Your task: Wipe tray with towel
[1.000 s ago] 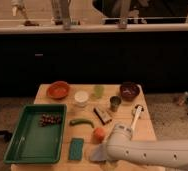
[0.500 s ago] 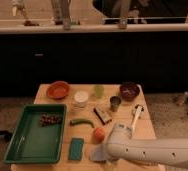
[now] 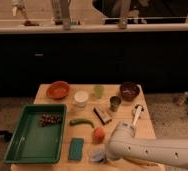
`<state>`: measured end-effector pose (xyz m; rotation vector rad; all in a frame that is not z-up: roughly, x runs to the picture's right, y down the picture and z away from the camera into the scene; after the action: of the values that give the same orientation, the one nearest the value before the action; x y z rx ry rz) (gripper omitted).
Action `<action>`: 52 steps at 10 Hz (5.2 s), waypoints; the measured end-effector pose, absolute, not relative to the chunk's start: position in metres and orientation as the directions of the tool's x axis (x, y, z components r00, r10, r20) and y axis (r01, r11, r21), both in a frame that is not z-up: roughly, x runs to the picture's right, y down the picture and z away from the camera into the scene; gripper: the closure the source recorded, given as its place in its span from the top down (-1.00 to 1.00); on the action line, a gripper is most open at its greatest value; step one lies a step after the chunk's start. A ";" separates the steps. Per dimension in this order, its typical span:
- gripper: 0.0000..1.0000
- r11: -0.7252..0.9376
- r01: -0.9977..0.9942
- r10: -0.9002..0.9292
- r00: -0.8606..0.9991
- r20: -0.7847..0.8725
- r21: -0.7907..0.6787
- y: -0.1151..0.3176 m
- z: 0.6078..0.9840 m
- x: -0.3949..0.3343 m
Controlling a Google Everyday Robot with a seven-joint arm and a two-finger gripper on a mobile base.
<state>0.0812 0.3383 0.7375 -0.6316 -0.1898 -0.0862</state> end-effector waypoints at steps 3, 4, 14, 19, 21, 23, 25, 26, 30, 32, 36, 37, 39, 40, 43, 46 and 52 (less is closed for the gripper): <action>-1.00 0.808 0.130 -0.003 0.976 0.216 -0.575 0.334 0.732 0.086; -1.00 0.813 0.132 -0.001 0.974 0.226 -0.568 0.331 0.727 0.087; -1.00 0.853 0.248 -0.063 0.923 0.381 -0.460 0.295 0.657 0.056; -1.00 0.852 0.259 -0.071 0.918 0.390 -0.456 0.295 0.657 0.054; -1.00 0.848 0.302 -0.101 0.899 0.427 -0.436 0.293 0.656 0.034; -1.00 0.842 0.348 -0.134 0.876 0.464 -0.413 0.289 0.654 -0.002; -1.00 0.835 0.393 -0.168 0.848 0.502 -0.385 0.284 0.650 -0.035; -1.00 0.835 0.409 -0.182 0.837 0.515 -0.369 0.280 0.648 -0.046; -1.00 0.838 0.449 -0.221 0.800 0.558 -0.312 0.261 0.638 -0.072; -1.00 0.830 0.472 -0.236 0.781 0.578 -0.299 0.260 0.637 -0.093; -1.00 0.790 0.546 -0.291 0.735 0.612 -0.280 0.268 0.639 -0.141; -1.00 0.789 0.546 -0.291 0.735 0.613 -0.281 0.268 0.639 -0.142; -1.00 0.790 0.543 -0.288 0.737 0.612 -0.283 0.268 0.639 -0.141; -1.00 0.790 0.545 -0.288 0.736 0.613 -0.282 0.268 0.639 -0.142; -1.00 0.803 0.543 -0.296 0.722 0.625 -0.246 0.264 0.635 -0.147; -1.00 0.818 0.552 -0.334 0.685 0.647 -0.162 0.248 0.622 -0.176; -1.00 0.769 0.628 -0.401 0.621 0.674 -0.122 0.242 0.636 -0.245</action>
<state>-0.2447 0.2418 0.6363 -0.3659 -0.6734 -0.6062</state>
